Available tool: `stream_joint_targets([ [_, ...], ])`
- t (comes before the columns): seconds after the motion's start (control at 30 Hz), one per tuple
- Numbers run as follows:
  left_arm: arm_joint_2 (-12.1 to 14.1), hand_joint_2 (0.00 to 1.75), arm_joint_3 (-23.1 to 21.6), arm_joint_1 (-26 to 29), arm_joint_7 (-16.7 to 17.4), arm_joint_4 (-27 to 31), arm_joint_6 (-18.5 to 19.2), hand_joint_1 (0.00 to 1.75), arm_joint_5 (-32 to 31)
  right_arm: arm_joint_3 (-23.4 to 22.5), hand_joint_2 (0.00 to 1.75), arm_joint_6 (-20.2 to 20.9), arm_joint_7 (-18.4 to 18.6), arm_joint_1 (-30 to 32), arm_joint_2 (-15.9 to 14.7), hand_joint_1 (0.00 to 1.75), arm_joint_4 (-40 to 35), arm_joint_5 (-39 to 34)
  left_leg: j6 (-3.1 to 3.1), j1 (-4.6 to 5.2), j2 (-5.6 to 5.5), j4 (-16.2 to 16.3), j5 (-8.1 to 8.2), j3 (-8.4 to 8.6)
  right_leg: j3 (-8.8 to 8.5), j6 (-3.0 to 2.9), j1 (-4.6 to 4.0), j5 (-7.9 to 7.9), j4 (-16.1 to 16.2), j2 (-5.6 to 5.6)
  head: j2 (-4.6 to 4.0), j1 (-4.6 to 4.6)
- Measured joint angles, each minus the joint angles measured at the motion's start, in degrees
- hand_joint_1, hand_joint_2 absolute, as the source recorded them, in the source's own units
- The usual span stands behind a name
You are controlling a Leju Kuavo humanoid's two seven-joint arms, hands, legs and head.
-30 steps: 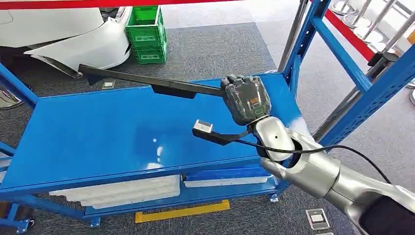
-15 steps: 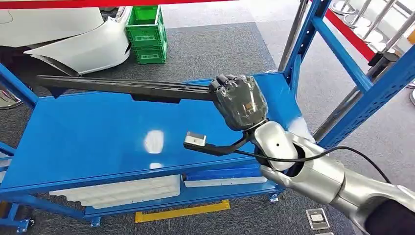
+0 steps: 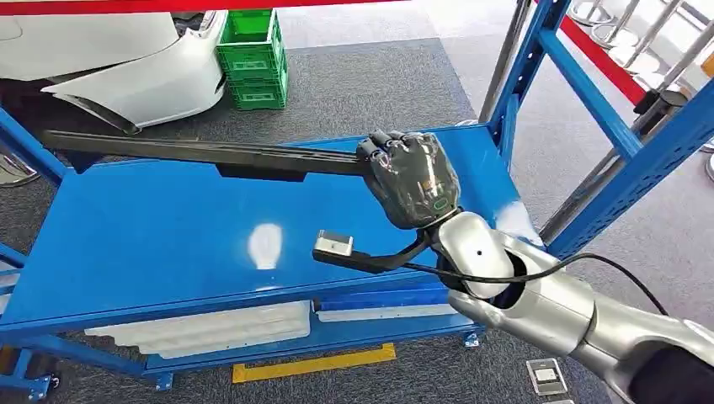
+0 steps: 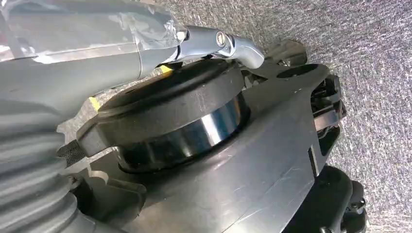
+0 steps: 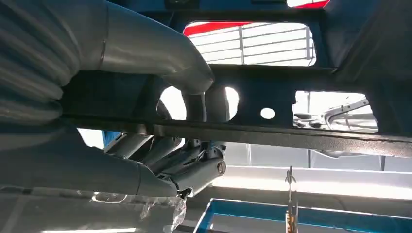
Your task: Take the parts from the cabinet and place them on the table.
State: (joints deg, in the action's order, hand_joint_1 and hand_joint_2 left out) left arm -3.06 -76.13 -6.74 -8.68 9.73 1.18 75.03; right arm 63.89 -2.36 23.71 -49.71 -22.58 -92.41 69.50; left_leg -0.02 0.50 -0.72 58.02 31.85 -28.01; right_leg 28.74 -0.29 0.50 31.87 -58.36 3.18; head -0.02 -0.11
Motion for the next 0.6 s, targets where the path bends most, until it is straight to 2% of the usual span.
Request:
stream_joint_targets([
  [0.07, 0.0, 1.75, 0.0, 0.0, 0.0, 0.0, -0.1, 0.0, 0.0, 0.0, 1.75, -0.1, 0.0, 0.0, 0.0, 1.75, -0.1, 0.0, 0.0, 0.0, 0.0, 0.0, 0.0, 0.0, 0.0, 0.0, 0.0, 0.0, 0.0, 0.0, 0.0, 0.0],
  [0.1, 0.0, 1.75, 0.0, 0.0, 0.0, 0.0, -0.3, 0.0, 0.0, 0.0, 1.75, -0.1, 0.0, 0.0, 0.0, 1.75, -0.2, 0.0, 0.46, 0.5, -0.05, 0.5, 0.1, -0.13, 0.05, 0.75, 0.4, -0.47, 0.4, 0.17, 0.0, 0.04],
  [0.13, -0.1, 1.75, 0.0, 0.0, 0.0, 0.0, -0.5, 0.0, 0.0, 0.0, 1.75, -0.2, 0.1, 0.0, 0.0, 1.75, -0.4, -0.1, 1.0, 0.48, -0.03, 0.1, -0.44, -0.12, 0.0, 1.15, 0.44, -0.73, 0.8, 0.41, 0.0, -0.11],
  [0.17, -0.3, 1.75, 0.0, -0.1, 0.0, 0.1, -0.6, 0.0, 0.0, -0.1, 1.75, -0.2, 0.1, 0.0, 0.0, 1.75, -0.6, -0.3, 1.71, -0.35, 0.26, -2.3, -1.34, 0.72, -0.22, 1.4, -0.15, -0.57, 1.0, 0.7, 0.0, -0.5],
  [0.2, -0.3, 1.75, 0.0, 0.0, 0.2, 0.0, -0.9, 0.0, 0.0, -0.3, 1.75, -0.3, 0.1, 0.2, -0.2, 1.75, -0.7, -0.7, 1.69, -0.51, 0.8, -3.2, -1.9, 1.93, 0.12, 1.43, -0.12, -0.03, 0.3, -0.65, 0.0, -0.66],
  [0.23, -0.4, 1.75, 0.0, 0.1, 0.1, 0.0, -0.9, 0.0, 0.0, -0.2, 1.75, -0.3, 0.1, 0.1, -0.1, 1.75, -0.7, -1.0, 1.96, -0.71, 1.01, -4.3, -2.18, 2.28, 1.6, 1.75, 0.0, 1.06, -1.9, -1.66, 0.0, 0.15],
  [0.3, -0.4, 1.75, 0.0, 0.2, 0.1, 0.0, -1.0, 0.0, 0.0, -0.2, 1.75, -0.4, 0.2, 0.4, -0.1, 1.75, -0.7, -1.4, 1.97, -0.95, 1.53, -4.3, -2.25, 2.25, 6.73, 2.4, 0.46, 3.76, -10.5, -2.36, 0.0, 0.43],
  [0.33, -0.4, 1.75, 0.0, 0.2, 0.1, 0.0, -1.0, 0.0, 0.0, -0.2, 1.75, -0.4, 0.2, 0.7, -0.2, 1.75, -0.7, -1.5, 1.8, -1.12, 1.6, -4.1, -2.01, 2.28, 9.36, 2.8, 0.86, 3.92, -14.2, -2.48, 0.0, 0.59],
  [0.37, -0.4, 1.75, 0.0, 0.3, 0.1, 0.0, -1.1, 0.0, 0.0, -0.1, 1.75, -0.4, 0.2, 1.0, -0.2, 1.75, -0.7, -1.6, 1.5, -1.32, 1.63, -3.9, -1.75, 2.3, 10.84, 3.18, 1.25, 2.77, -15.3, -2.62, 0.0, 0.64],
  [0.4, -0.4, 1.75, 0.0, 0.3, 0.1, 0.0, -1.1, 0.0, 0.0, -0.1, 1.75, -0.4, 0.2, 1.1, -0.2, 1.75, -0.7, -1.6, 1.11, -1.61, 1.63, -3.5, -1.33, 2.4, 10.94, 3.59, 1.61, 0.33, -13.7, -2.73, 0.0, 0.7],
  [0.47, -0.4, 1.75, 0.0, 0.3, 0.1, 0.0, -1.3, 0.0, 0.0, -0.1, 1.75, -0.4, 0.2, 1.1, -0.3, 1.75, -0.7, -1.7, 0.0, -2.36, 1.61, -1.9, 0.15, 2.51, 8.72, 4.62, 2.44, -6.38, -5.5, -3.45, 0.0, 1.03],
  [0.5, -0.1, 1.75, 0.0, 0.3, 0.1, -0.1, -1.4, 0.0, 0.0, -0.1, 1.75, -0.4, 0.2, 1.3, -0.3, 1.75, -0.7, -1.7, -0.83, -2.36, 1.58, -0.9, 1.12, 2.15, 8.42, 5.47, 2.25, -5.66, -4.6, -4.0, 0.0, 1.33],
  [0.53, -0.1, 1.75, 0.0, 0.2, 0.1, -0.2, -1.4, 0.0, -0.1, 0.0, 1.75, -0.4, 0.2, 1.3, -0.3, 1.75, -0.8, -1.7, -1.6, -1.68, 1.61, 0.7, 1.77, 1.5, 8.77, 5.13, 1.98, -5.59, -4.4, -4.05, 0.0, 2.32],
  [0.57, -0.1, 1.75, 0.0, 0.1, 0.0, -0.2, -1.4, 0.0, 0.0, 0.0, 1.75, -0.4, 0.2, 1.6, -0.3, 1.75, -1.0, -1.8, -1.8, -1.65, 1.53, 1.4, 1.69, 0.55, 8.94, 3.56, 2.13, -4.36, -4.5, -3.77, 0.0, 2.1],
  [0.6, -0.1, 1.75, 0.0, 0.1, 0.0, -0.2, -1.4, 0.0, -0.1, -0.1, 1.75, -0.4, 0.2, 1.8, -0.3, 1.75, -1.0, -1.8, -1.95, -1.54, 1.57, 1.3, 1.6, 0.58, 9.19, 3.11, 2.11, -4.26, -4.6, -3.71, 0.0, 0.72],
])
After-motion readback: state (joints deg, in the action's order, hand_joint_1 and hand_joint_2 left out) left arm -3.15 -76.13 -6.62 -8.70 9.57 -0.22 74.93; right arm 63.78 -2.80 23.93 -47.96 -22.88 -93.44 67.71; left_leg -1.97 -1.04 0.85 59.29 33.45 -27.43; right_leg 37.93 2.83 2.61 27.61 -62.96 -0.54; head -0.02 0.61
